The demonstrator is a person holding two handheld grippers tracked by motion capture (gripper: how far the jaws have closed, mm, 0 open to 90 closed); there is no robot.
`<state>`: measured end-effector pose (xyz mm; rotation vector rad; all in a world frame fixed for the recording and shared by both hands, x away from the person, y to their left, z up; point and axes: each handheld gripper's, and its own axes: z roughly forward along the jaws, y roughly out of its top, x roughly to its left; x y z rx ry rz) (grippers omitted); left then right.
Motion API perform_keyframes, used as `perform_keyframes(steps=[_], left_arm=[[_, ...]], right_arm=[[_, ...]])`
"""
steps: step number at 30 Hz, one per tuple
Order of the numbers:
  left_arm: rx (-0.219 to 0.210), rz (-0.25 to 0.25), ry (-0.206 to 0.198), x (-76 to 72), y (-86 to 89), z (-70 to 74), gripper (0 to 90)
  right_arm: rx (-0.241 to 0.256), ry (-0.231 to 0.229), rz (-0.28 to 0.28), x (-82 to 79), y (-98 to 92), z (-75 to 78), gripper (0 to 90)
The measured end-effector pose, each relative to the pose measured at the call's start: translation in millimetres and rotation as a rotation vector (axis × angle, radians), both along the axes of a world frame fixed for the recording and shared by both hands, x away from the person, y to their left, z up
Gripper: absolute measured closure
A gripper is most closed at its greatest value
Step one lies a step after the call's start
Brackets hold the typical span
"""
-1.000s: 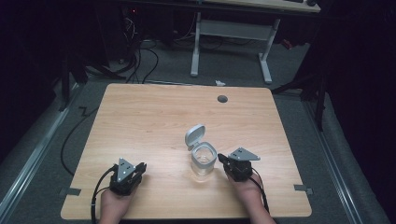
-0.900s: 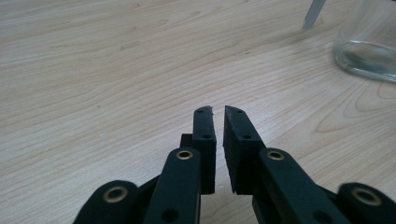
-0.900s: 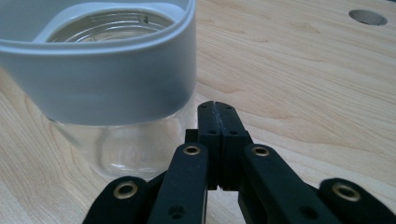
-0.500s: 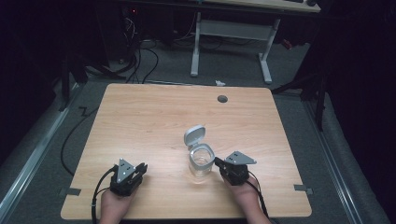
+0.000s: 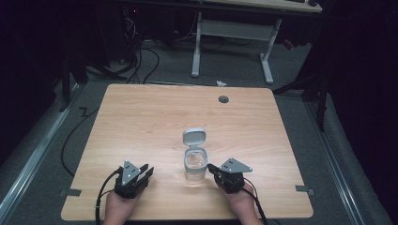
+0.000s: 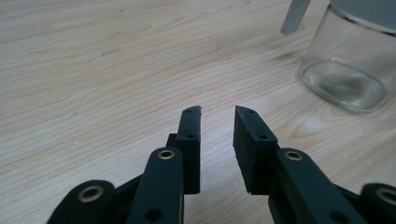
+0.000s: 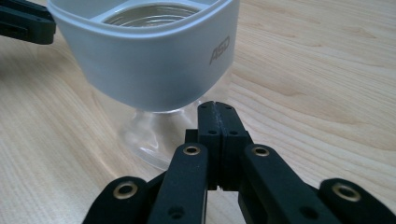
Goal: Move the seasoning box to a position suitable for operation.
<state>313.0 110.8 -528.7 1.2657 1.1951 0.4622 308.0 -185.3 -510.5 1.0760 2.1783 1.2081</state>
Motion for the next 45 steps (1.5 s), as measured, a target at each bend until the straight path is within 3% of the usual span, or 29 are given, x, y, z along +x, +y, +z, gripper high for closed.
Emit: perform_keyframes(steps=[6, 8, 18, 29, 32, 34, 39, 45], left_arm=[[-0.006, -0.029, -0.005, -3.5, -7.7, 1.7, 69.4], [-0.032, -0.043, 0.005, -4.8, -11.3, 3.0, 70.3], [-0.021, -0.186, 0.021, -23.1, -43.0, 0.4, 74.7], [-0.067, -0.286, 0.050, -36.6, -69.6, -0.7, 82.5], [-0.070, -0.315, 0.034, -41.5, -79.9, 1.6, 83.2], [-0.066, -0.319, 0.023, -41.8, -85.9, 1.2, 83.8], [-0.056, -0.303, 0.029, -39.7, -94.6, -2.0, 83.6], [-0.037, -0.284, 0.020, -38.3, -102.1, -4.3, 83.8]], right_arm=[[0.000, -0.005, 0.011, -5.1, -2.2, -0.8, 89.5], [-0.007, -0.004, 0.001, -7.8, -10.9, 0.0, 89.4], [0.019, 0.013, -0.055, -13.9, -40.9, -7.0, 89.5], [0.006, 0.016, -0.085, -6.7, -38.7, -2.6, 89.2], [-0.007, 0.001, -0.098, -3.4, -40.8, 1.3, 89.6], [0.010, 0.004, -0.118, 2.9, -43.9, 2.4, 89.0], [0.044, 0.001, -0.109, 8.8, -44.1, 4.9, 88.6], [0.051, -0.004, -0.093, 23.4, -38.6, 11.3, 89.6]])
